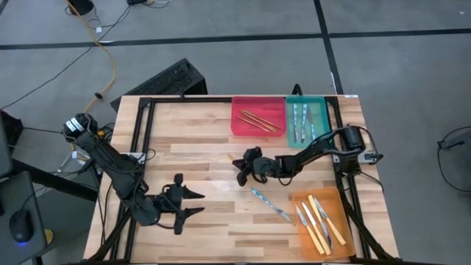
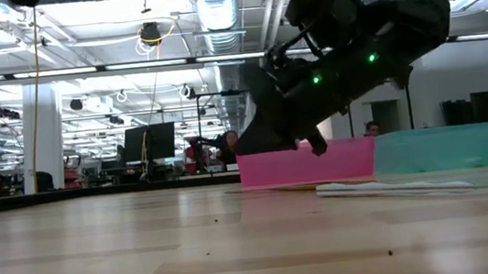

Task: Sort silverware by color (type)
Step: Put the golden knife into the red bin

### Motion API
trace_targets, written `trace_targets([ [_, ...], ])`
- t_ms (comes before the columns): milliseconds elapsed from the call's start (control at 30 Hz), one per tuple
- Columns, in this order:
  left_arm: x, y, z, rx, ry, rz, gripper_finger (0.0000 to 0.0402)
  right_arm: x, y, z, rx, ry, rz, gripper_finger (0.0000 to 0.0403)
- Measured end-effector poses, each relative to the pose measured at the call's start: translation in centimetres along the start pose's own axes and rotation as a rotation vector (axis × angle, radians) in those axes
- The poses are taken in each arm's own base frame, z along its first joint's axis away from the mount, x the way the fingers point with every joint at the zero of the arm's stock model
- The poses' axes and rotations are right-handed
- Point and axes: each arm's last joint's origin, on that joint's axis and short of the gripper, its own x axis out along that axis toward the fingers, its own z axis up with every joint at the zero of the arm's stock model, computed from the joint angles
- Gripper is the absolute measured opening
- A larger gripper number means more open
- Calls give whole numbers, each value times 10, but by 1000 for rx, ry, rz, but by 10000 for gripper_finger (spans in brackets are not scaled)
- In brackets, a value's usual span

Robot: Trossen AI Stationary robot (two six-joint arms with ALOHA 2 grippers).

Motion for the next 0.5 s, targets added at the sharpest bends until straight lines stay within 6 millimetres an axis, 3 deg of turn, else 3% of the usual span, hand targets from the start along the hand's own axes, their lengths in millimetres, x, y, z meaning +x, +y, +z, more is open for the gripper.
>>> trace_targets([
  [300,-6,-5,-3,52,12,-32,173,-46,6,28,-192,155,-111,125],
  [500,-5,-5,-3,85,9,-30,173,-52,15,11,-222,197,-133,184],
])
